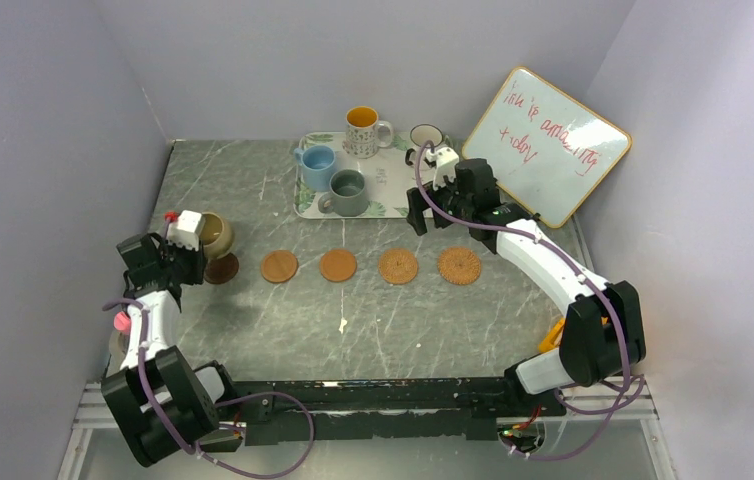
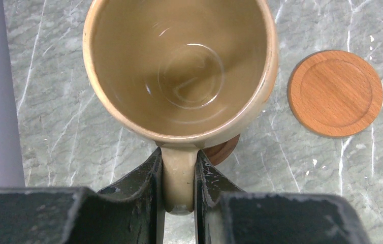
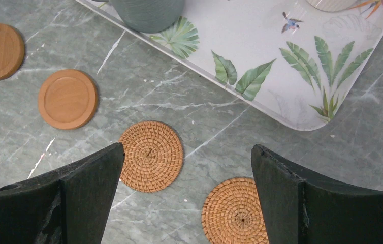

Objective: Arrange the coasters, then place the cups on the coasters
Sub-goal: Place the cup on the coaster.

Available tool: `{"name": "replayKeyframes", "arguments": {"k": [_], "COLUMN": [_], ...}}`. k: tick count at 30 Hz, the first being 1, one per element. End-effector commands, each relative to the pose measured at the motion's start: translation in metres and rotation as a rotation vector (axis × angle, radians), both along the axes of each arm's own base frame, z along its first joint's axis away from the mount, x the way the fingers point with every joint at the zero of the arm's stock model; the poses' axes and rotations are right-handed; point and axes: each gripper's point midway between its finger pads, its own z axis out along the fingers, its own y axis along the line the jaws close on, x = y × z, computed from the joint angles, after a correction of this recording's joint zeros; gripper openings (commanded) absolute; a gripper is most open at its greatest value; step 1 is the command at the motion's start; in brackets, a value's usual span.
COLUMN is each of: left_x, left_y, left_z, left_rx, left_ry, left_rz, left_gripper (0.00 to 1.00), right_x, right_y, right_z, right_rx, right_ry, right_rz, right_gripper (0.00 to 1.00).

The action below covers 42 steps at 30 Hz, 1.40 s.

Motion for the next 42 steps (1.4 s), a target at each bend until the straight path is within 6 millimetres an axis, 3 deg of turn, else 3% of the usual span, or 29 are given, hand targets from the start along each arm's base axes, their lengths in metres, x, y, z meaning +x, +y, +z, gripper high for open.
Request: {"name": "replayKeyframes", "arguments": {"k": [1, 28, 42], "left_x": [0.016, 0.002, -0.002], "left_y": [0.0, 0.007, 0.008], "left_z": [0.037, -0.003, -0.01], "left_rx": [0.074, 0.082, 0.089], "left_ry": [-0.163, -0.077, -0.06], "left_rz": [-0.064, -0.081, -0.085], "left_gripper": [0.05, 0.05, 0.05], "right_x": [0.007, 0.008, 0.009], "right_y": [0.004, 0.004, 0.003], "right_z": [0.019, 0.018, 0.018], "right_rx": [0.007, -0.006, -0.013], "right_ry": [-0.067, -0.07, -0.072], "right_rz": [0.009, 0.007, 0.004], "right_gripper": [0.99, 0.99, 0.99]}}
